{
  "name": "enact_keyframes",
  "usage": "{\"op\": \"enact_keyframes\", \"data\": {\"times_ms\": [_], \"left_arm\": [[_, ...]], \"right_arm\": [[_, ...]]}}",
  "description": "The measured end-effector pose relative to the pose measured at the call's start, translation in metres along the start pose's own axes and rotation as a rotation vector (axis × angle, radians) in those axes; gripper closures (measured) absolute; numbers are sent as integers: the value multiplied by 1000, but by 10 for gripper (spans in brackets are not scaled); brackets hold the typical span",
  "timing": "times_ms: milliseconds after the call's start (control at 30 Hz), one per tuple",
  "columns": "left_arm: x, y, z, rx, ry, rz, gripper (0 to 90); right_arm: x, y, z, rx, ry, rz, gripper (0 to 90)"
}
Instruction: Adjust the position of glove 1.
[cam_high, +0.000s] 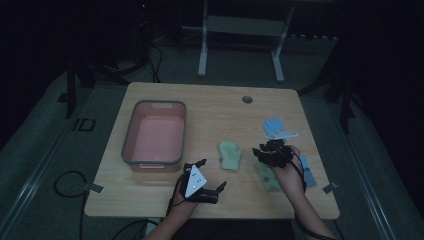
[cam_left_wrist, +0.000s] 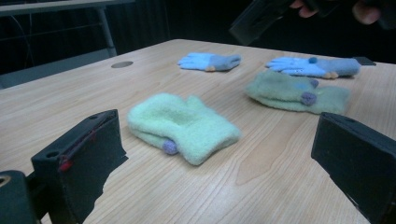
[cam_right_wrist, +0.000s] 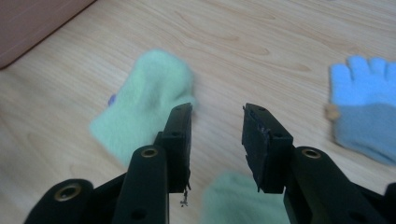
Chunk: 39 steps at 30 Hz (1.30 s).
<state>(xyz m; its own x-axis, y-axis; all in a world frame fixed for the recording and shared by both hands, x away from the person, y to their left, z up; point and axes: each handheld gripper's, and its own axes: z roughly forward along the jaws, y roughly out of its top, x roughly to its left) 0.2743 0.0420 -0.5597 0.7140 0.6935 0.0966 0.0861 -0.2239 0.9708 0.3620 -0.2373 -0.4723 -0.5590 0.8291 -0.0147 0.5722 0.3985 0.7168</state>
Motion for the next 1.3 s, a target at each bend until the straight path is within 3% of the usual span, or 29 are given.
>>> {"op": "enact_keyframes", "data": {"times_ms": [167,367,500,700,867,1000,1133,1300], "left_arm": [[-1,0,0,1,2,11,21],[-1,0,0,0,1,8,21],[-1,0,0,-2,2,7,21],[-1,0,0,-3,3,10,21],[-1,0,0,-3,2,10,21],[-1,0,0,-2,4,10,21],[-1,0,0,1,6,10,21],[-1,0,0,0,6,6,21]], "right_arm": [[-6,-15,-13,5,8,-33,631],[-15,-35,-13,23,27,-53,643],[-25,-56,-10,59,33,-80,648],[-31,-80,7,119,34,-74,606],[-33,-85,8,100,55,-71,639],[-31,-84,9,108,58,-71,782],[-26,-82,9,112,22,-71,845],[-24,-78,6,98,-6,-59,857]]}}
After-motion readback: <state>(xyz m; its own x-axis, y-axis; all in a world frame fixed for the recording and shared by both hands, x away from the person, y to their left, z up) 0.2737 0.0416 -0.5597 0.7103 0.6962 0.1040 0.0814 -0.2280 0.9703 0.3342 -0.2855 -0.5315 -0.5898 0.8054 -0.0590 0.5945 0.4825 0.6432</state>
